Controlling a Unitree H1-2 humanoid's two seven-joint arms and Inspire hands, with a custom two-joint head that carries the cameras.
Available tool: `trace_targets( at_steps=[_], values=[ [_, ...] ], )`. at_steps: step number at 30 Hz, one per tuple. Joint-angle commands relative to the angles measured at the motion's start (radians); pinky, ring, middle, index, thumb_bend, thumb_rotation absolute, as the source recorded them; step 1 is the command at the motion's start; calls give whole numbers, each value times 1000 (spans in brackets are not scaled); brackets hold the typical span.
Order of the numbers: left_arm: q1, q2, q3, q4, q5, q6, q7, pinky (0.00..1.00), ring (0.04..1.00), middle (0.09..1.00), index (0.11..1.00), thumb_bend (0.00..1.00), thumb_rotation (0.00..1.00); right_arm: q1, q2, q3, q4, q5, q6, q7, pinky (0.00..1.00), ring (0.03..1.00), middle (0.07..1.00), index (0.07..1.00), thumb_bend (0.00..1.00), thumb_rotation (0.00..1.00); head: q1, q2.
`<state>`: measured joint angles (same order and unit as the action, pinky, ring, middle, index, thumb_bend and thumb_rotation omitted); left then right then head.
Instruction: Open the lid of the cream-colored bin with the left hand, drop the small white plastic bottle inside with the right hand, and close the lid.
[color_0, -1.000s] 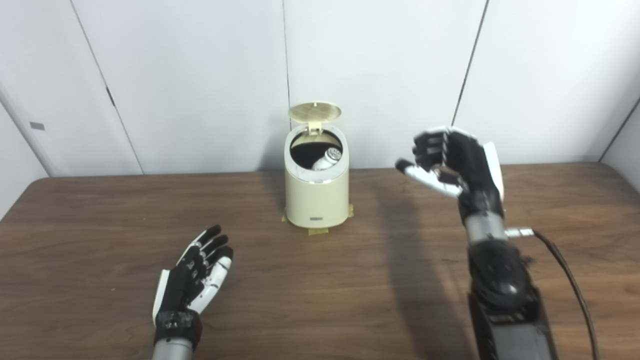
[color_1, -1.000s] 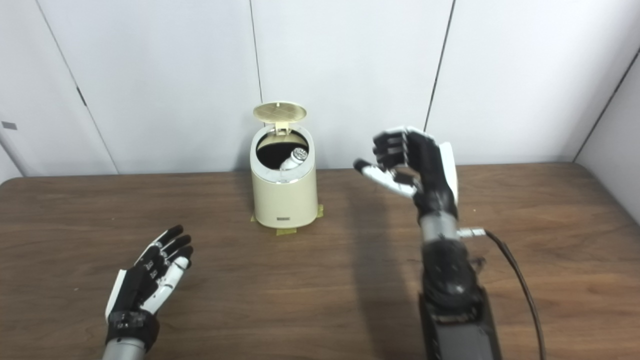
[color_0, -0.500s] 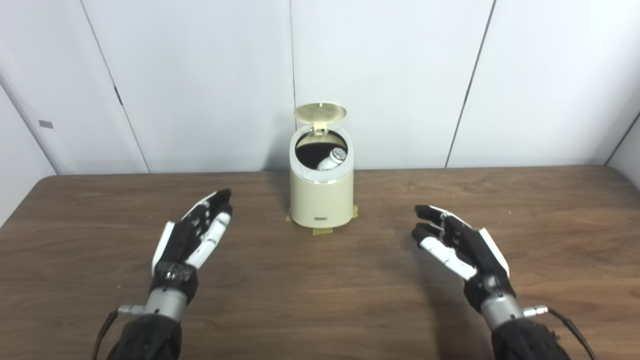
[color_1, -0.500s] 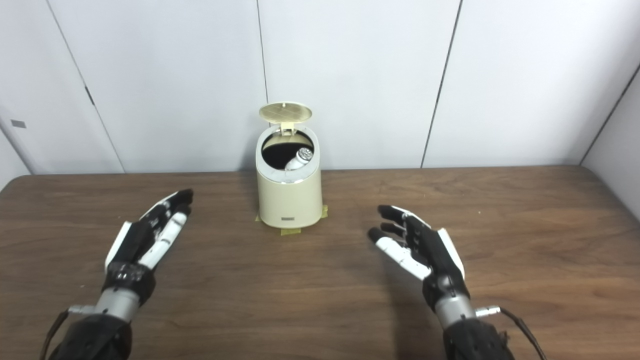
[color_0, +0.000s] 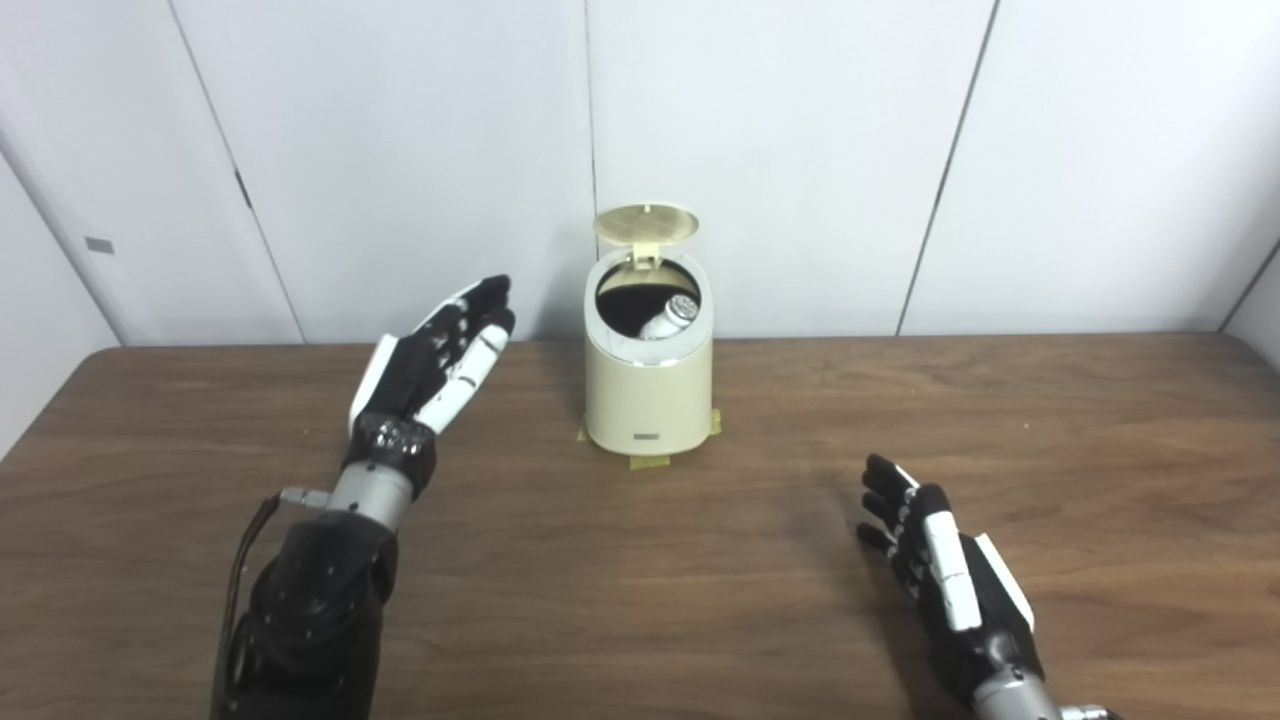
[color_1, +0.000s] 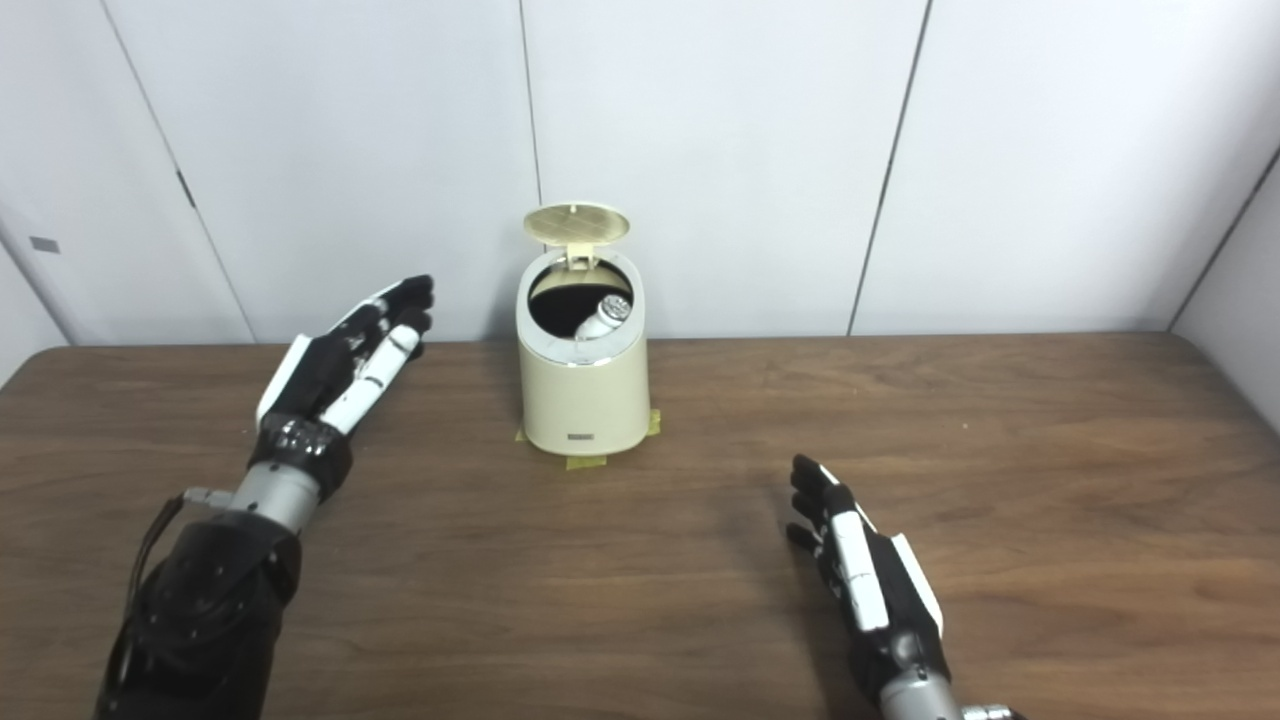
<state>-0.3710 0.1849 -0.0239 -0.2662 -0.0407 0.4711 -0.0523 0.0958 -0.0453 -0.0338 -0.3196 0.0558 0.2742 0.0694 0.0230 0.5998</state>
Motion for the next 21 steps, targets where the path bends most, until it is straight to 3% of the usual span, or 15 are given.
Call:
trace_targets(
  at_steps=[1,11,21],
  values=[
    [-98,5,6,7,-5,-1,-6,913,911,905,906,486,681,13,11,-5,-9,21,-57,0,903,948,936,910,615,1000,1,0],
    [-284,-3,-5,136,-7,-1,-15,888,902,890,873,489,665,12,4,2,10,25,-90,-2,882,937,932,918,628,1000,9,-16],
    [-403,10,-31,248,36,-2,-49,867,891,885,863,441,635,17,-2,10,25,28,-126,7,844,906,915,898,632,1000,7,-47]
  ],
)
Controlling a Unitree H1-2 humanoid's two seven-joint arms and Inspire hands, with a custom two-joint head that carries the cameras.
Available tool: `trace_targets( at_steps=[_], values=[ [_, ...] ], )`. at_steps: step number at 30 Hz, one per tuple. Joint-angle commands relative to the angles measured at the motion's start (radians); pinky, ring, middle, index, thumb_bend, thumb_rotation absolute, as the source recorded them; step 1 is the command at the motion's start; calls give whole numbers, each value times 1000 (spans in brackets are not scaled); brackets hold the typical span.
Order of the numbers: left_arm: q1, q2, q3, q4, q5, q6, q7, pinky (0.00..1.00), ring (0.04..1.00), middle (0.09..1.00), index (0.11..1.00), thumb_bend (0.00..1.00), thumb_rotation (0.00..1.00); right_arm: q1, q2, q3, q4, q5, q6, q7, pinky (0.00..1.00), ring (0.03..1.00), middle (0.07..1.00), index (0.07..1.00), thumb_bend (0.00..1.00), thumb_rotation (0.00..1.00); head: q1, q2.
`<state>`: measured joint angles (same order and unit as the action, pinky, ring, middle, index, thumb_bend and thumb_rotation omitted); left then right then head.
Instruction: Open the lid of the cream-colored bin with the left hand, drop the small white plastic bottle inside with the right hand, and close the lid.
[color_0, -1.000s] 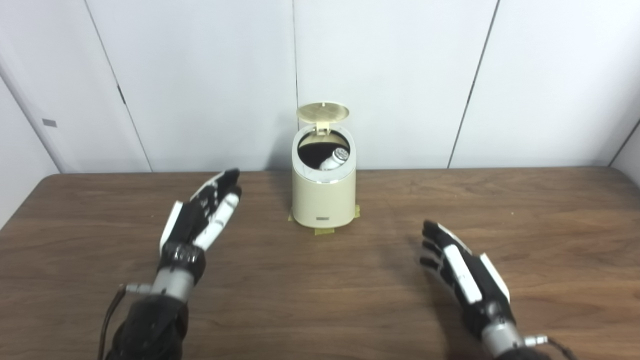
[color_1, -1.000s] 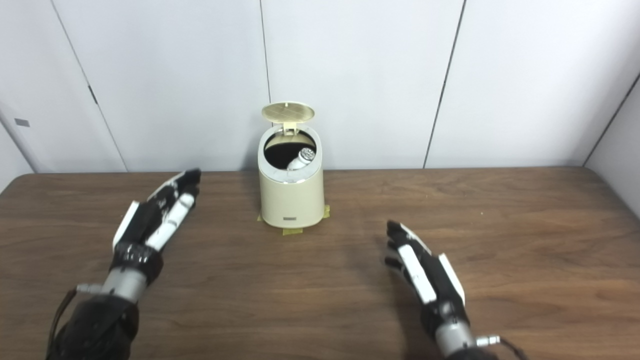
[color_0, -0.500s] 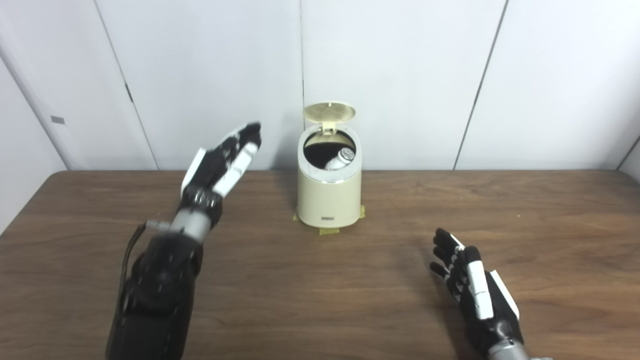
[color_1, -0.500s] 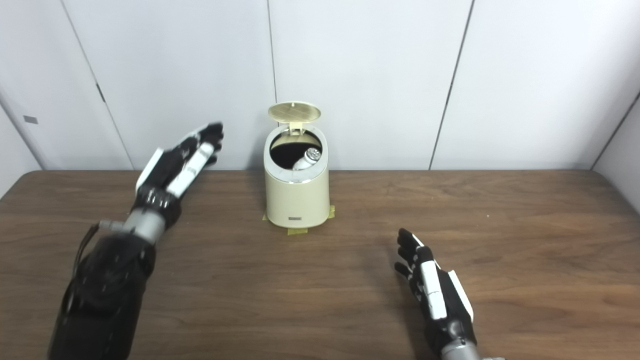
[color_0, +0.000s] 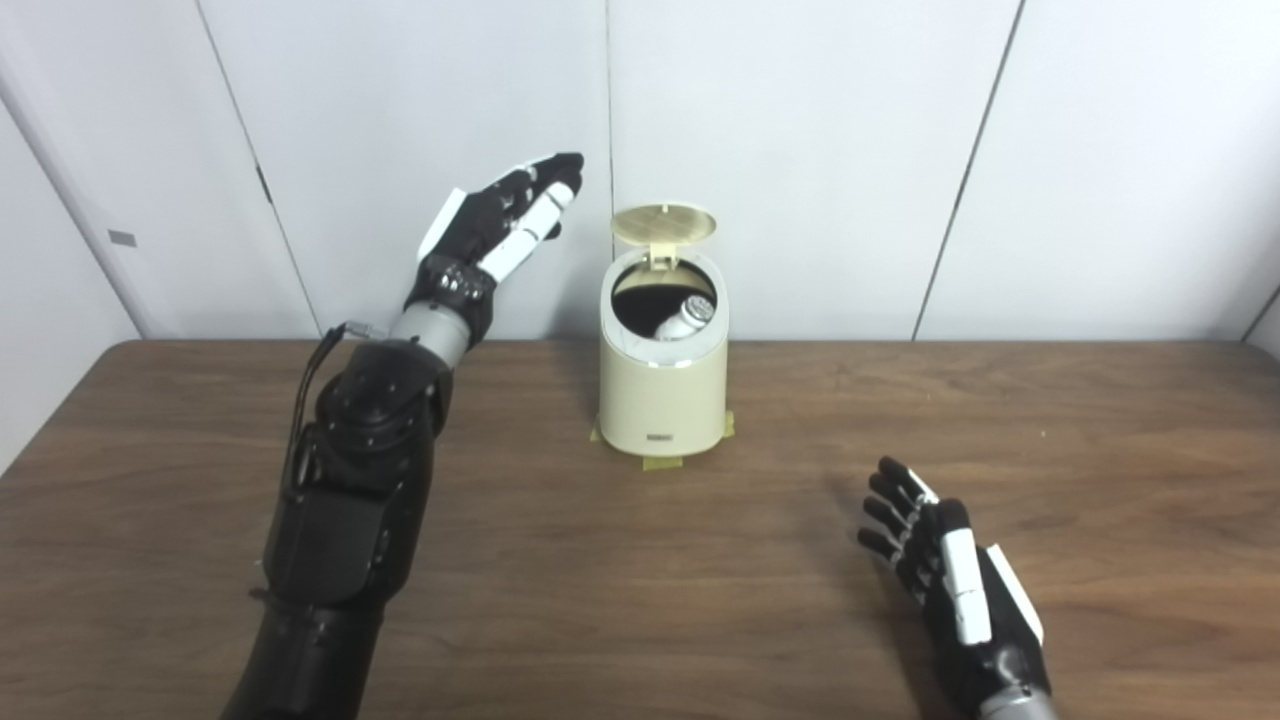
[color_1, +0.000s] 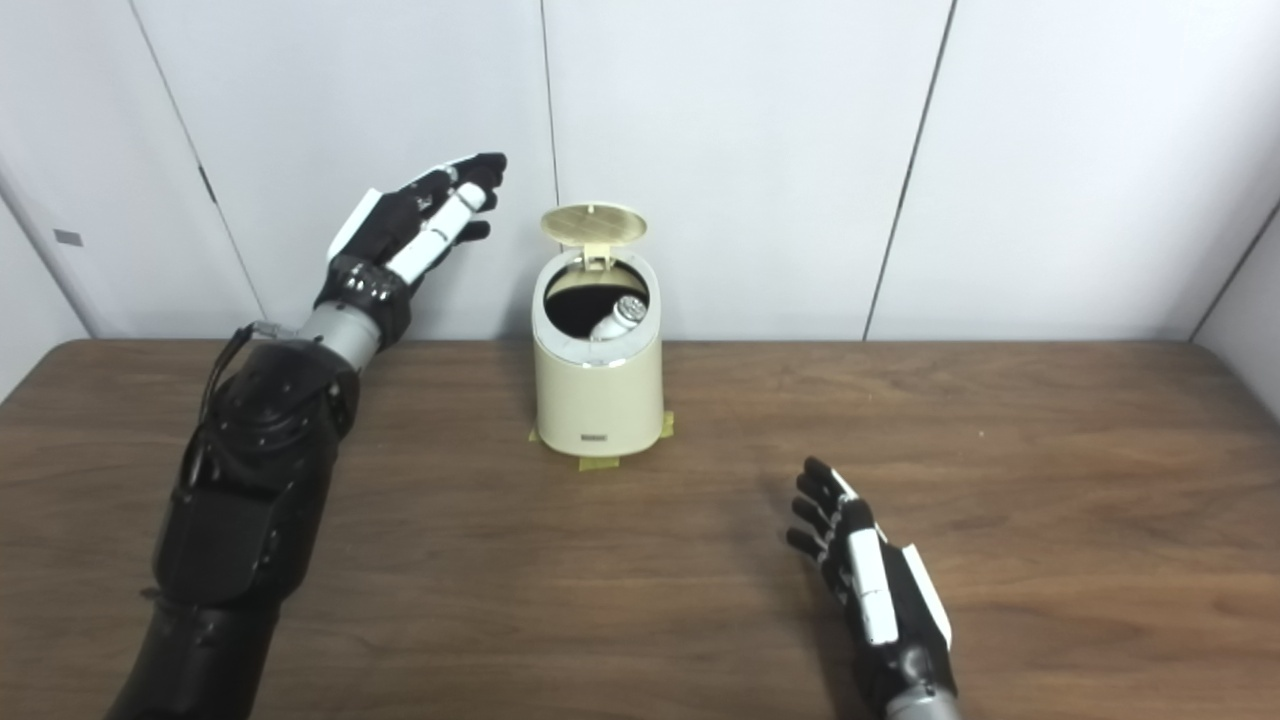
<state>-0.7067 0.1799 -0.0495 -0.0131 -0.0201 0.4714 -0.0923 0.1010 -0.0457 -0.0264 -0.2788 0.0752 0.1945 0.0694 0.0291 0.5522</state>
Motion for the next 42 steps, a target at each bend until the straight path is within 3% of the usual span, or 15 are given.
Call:
trace_targets(
  at_steps=[1,5,7,11,13,16,20,24,28,32,38,42],
  values=[
    [-78,19,-14,6,23,-3,-19,869,892,886,867,436,660,13,-3,2,-15,12,-48,9,839,905,914,897,633,1000,0,-3],
    [-119,26,-41,47,41,-2,-53,871,896,890,881,403,734,16,-5,1,-14,23,-55,16,845,907,918,905,624,1000,-1,-3],
    [-137,35,-63,64,61,-6,-70,858,889,885,883,387,702,17,-6,1,-14,25,-59,20,840,906,915,904,617,1000,-1,-3],
    [-172,55,-134,125,144,-47,-86,795,852,855,839,477,645,12,2,-1,-9,33,-52,19,800,874,893,896,612,1000,-4,2],
    [-183,59,-161,142,181,-62,-89,775,841,845,814,473,622,12,3,2,-10,27,-49,17,784,863,886,895,609,1000,-8,4],
    [-198,66,-192,160,223,-69,-98,783,849,848,797,465,595,10,9,1,-14,32,-35,12,775,856,876,886,605,1000,-12,8],
    [-220,90,-246,182,294,-106,-122,856,896,886,841,472,644,11,12,4,-24,25,-23,6,759,851,869,873,614,1000,-13,11],
    [-241,138,-336,170,433,-121,-154,751,829,851,844,499,680,7,18,5,-32,20,-12,-5,744,843,858,867,595,1000,-17,17],
    [-245,190,-428,129,590,-149,-191,720,802,820,799,531,684,5,15,12,-22,9,-26,-11,730,829,838,854,583,1000,-17,17],
    [-243,217,-468,109,683,-203,-217,746,834,823,763,543,673,8,14,22,-27,11,-23,-7,719,819,830,844,555,1000,-25,27],
    [-238,244,-511,84,845,-332,-211,683,765,745,722,541,691,8,18,35,-47,-9,1,-21,712,816,826,839,559,1000,-31,39],
    [-226,261,-526,48,952,-384,-236,767,789,734,716,540,752,8,20,40,-56,-17,16,-27,701,814,824,833,561,1000,-37,49]
  ],
)
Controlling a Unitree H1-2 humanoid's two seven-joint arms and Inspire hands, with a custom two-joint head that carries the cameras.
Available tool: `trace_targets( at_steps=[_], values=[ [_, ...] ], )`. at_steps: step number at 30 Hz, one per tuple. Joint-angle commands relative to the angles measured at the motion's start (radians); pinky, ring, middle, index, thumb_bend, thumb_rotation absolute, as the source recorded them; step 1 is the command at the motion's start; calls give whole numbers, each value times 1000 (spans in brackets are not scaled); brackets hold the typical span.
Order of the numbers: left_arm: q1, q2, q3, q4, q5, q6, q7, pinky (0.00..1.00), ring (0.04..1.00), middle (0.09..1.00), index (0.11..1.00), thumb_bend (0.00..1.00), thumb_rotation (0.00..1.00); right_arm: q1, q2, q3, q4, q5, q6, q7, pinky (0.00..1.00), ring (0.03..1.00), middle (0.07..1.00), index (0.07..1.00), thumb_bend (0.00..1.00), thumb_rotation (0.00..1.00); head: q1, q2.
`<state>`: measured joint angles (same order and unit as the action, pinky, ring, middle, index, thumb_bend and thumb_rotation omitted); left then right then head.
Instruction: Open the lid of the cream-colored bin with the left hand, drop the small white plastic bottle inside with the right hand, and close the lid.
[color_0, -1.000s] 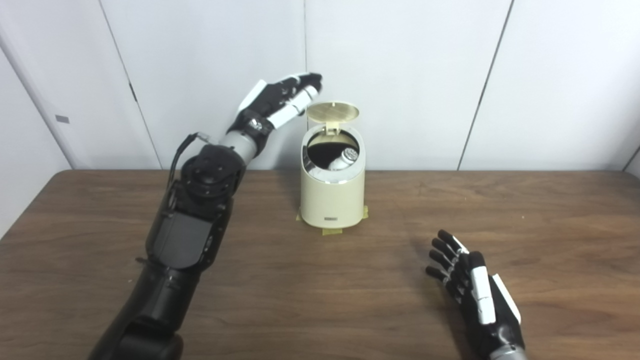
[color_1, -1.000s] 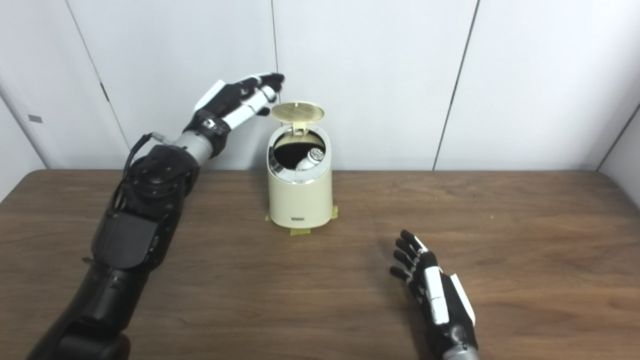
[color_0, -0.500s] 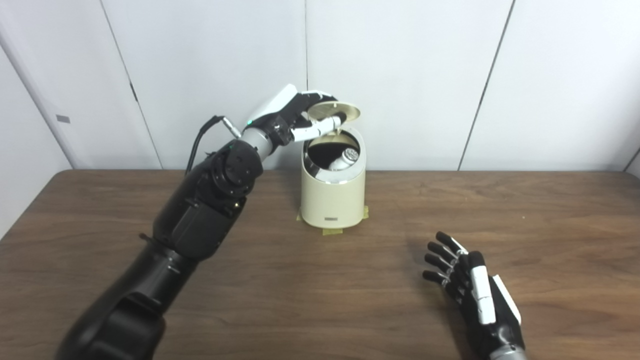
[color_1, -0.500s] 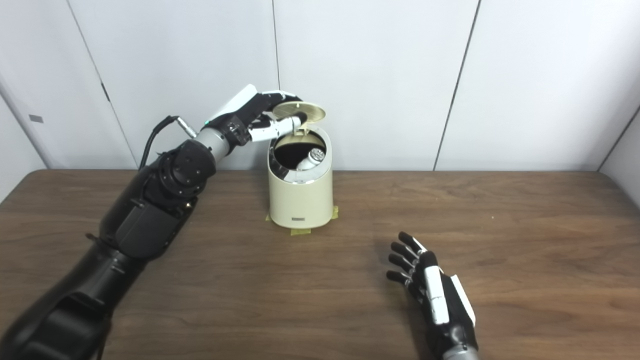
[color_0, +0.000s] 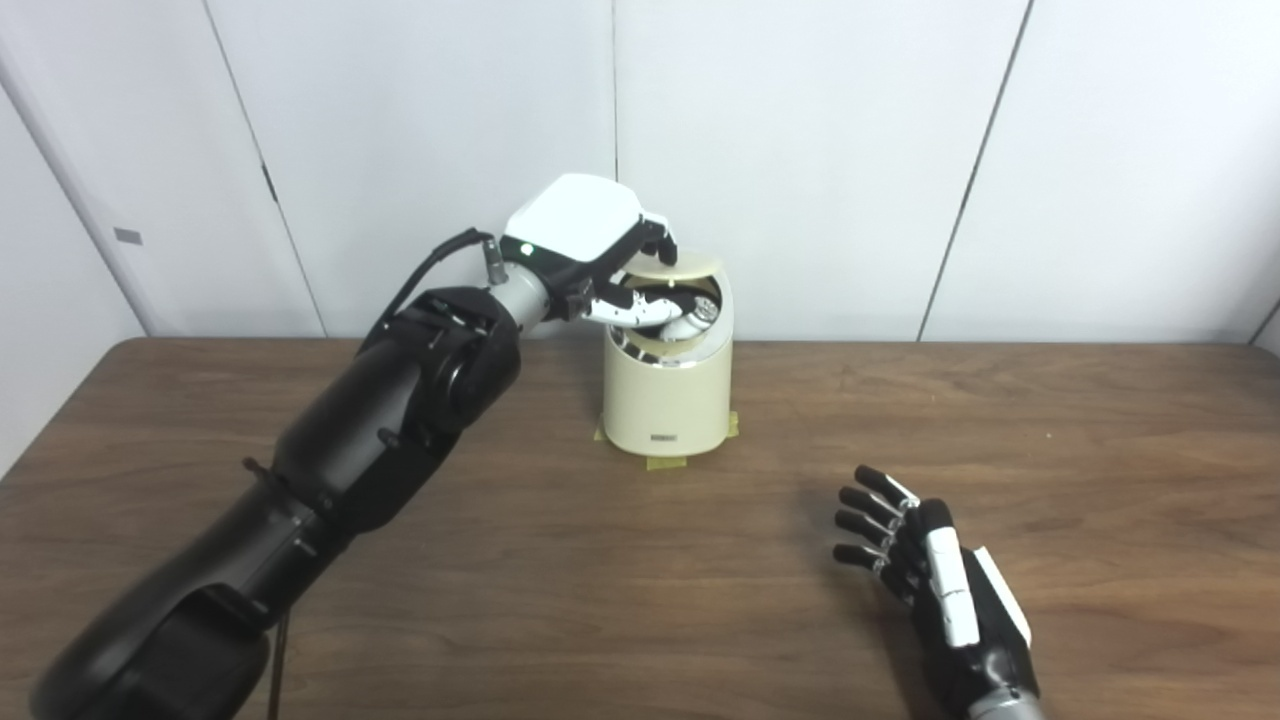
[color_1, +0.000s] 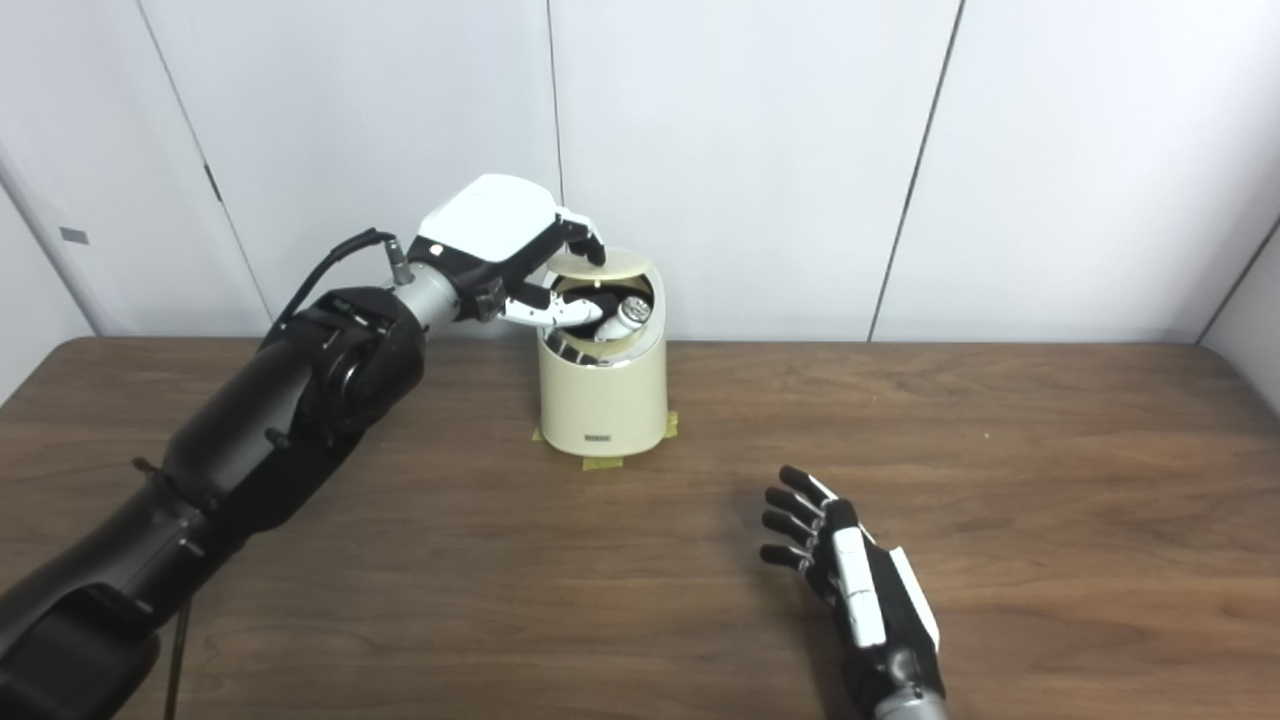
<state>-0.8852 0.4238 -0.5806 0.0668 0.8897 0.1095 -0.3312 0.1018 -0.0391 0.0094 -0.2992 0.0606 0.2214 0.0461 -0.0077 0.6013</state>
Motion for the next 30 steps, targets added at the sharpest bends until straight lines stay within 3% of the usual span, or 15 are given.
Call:
trace_targets(
  at_steps=[1,8,14,20,30],
  values=[
    [-44,19,7,-38,59,-32,-3,779,787,732,715,537,757,8,13,5,-36,-3,-9,-4,703,815,824,832,560,1000,-2,2],
    [-11,20,17,-67,146,-97,-63,767,780,734,716,548,742,5,7,15,-46,-27,13,-8,698,805,813,832,573,1000,-10,17],
    [18,8,21,-75,181,-113,-120,811,800,756,733,564,777,3,1,21,-61,-32,47,-1,696,808,814,840,559,1000,-15,29],
    [40,-15,21,-58,218,-71,-247,848,843,817,810,579,850,2,-4,33,-73,-48,59,2,710,828,808,846,581,1000,-19,34],
    [70,-34,16,-15,262,-73,-269,894,877,849,850,602,933,3,-7,34,-91,-57,82,5,716,826,799,852,559,1000,-23,40]
  ],
)
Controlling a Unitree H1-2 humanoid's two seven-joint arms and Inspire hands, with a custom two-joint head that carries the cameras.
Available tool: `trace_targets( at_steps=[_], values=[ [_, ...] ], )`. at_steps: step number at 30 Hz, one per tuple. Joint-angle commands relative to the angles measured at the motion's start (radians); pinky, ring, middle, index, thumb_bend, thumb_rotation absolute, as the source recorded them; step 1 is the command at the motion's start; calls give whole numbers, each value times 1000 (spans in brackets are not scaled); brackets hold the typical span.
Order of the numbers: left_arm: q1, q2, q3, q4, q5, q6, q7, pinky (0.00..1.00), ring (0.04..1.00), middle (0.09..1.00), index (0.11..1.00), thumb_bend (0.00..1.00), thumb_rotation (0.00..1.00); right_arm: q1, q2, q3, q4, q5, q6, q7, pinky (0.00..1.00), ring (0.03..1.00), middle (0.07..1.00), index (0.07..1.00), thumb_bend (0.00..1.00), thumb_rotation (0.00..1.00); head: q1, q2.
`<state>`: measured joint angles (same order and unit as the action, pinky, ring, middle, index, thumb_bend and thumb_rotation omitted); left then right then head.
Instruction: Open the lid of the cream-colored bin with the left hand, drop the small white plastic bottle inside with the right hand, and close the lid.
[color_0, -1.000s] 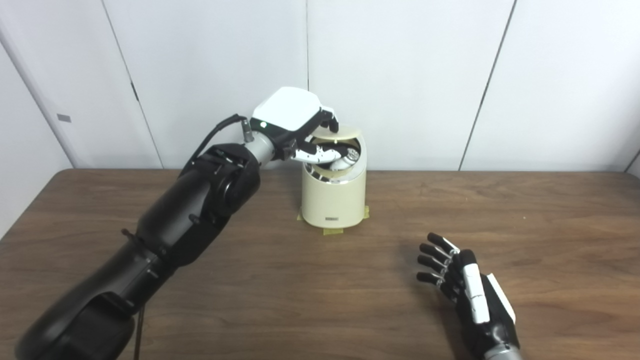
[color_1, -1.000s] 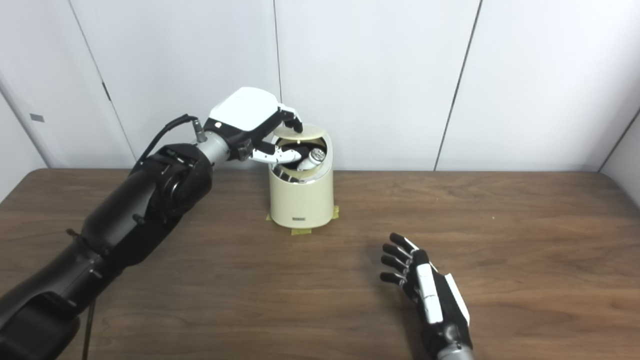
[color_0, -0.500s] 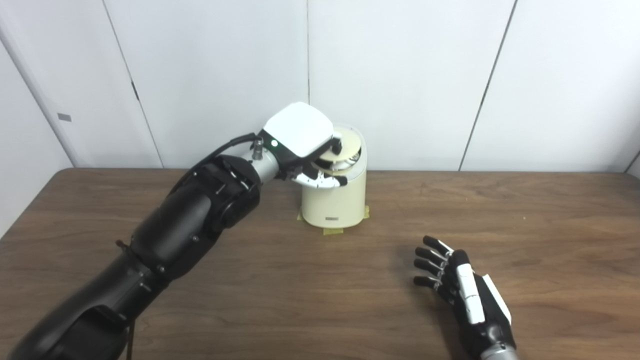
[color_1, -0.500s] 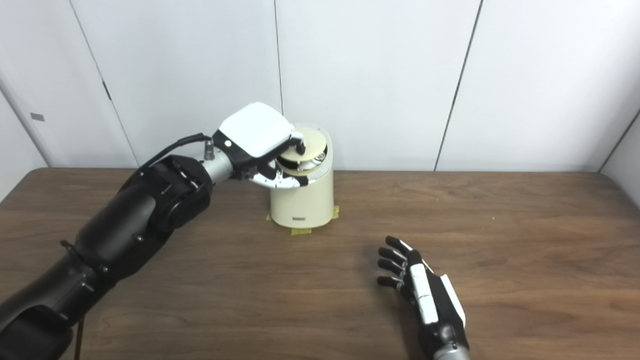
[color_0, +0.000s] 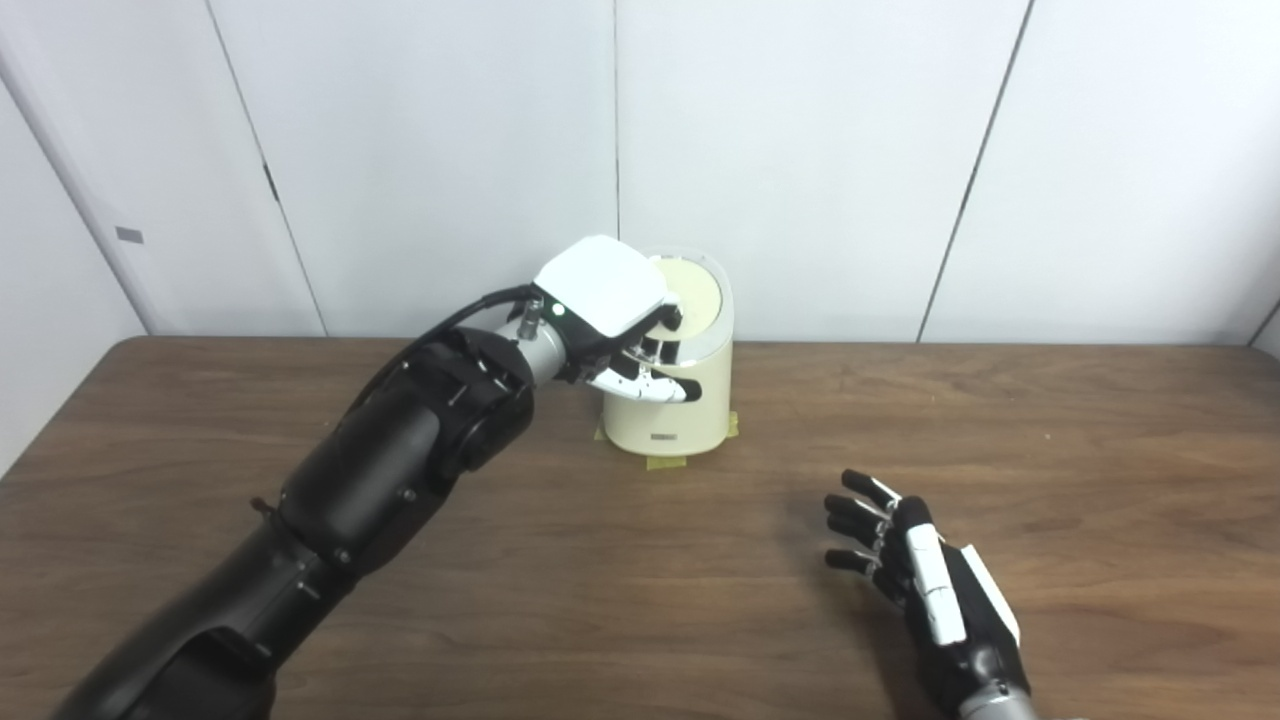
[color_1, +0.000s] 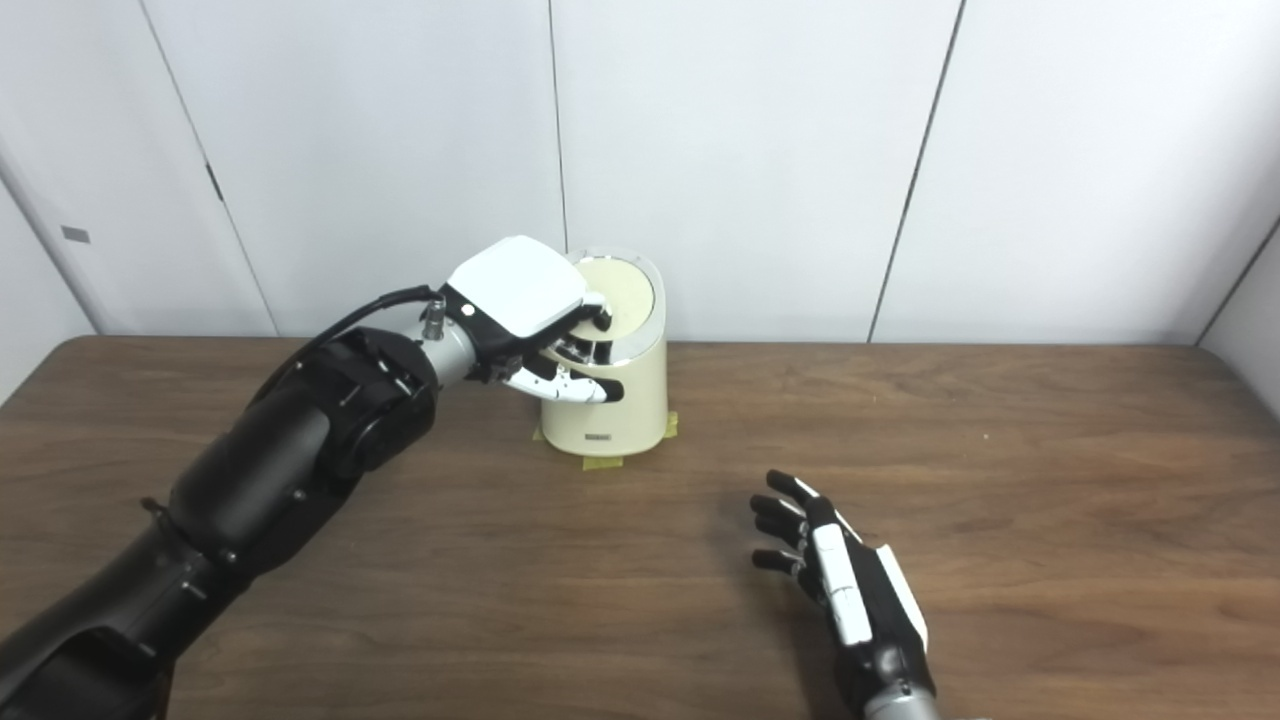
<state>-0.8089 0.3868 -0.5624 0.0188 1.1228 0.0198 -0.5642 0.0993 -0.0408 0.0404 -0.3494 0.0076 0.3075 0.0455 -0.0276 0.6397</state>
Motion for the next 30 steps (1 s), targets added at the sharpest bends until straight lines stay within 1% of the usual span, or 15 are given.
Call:
trace_targets(
  at_steps=[1,3,8,11,13,16,19,22,25,30],
  values=[
    [-4,1,-4,35,32,17,-35,899,882,853,855,605,945,5,-5,4,-41,-5,-2,5,720,826,800,853,553,1000,-3,1],
    [2,-3,-6,37,38,16,-38,907,890,860,863,608,966,5,-5,6,-46,-8,7,5,725,825,801,852,545,1000,-5,4],
    [13,-10,-10,31,42,13,-51,914,897,868,871,610,962,5,-3,3,-55,0,20,6,735,822,799,850,534,1000,-10,10],
    [18,-9,-16,30,43,1,-45,913,894,864,866,616,969,4,0,-3,-66,2,31,2,739,813,790,853,552,1000,-11,20],
    [22,-9,-20,29,45,-7,-41,905,887,856,858,619,974,2,1,-6,-70,2,36,0,728,801,781,849,561,1000,-11,20],
    [25,-9,-48,31,78,-15,-57,914,888,855,858,623,991,0,-1,-6,-75,-3,34,-1,721,795,776,843,562,1000,-15,28],
    [30,-13,-75,32,114,-16,-82,895,881,841,842,645,997,-1,-2,-3,-81,-13,37,-3,709,791,772,831,552,1000,-16,30],
    [37,-17,-78,23,116,-11,-109,887,879,840,814,645,1000,-3,-2,-4,-84,-13,41,-1,712,795,774,834,537,1000,-16,32],
    [39,-14,-79,23,117,-16,-121,878,872,831,791,644,1000,-7,0,-7,-82,-10,43,-2,708,790,768,832,538,1000,-15,35],
    [43,-10,-88,28,127,-26,-143,865,856,826,807,651,1000,-14,3,-9,-81,-12,48,-5,702,785,760,828,541,1000,-17,36]
  ],
)
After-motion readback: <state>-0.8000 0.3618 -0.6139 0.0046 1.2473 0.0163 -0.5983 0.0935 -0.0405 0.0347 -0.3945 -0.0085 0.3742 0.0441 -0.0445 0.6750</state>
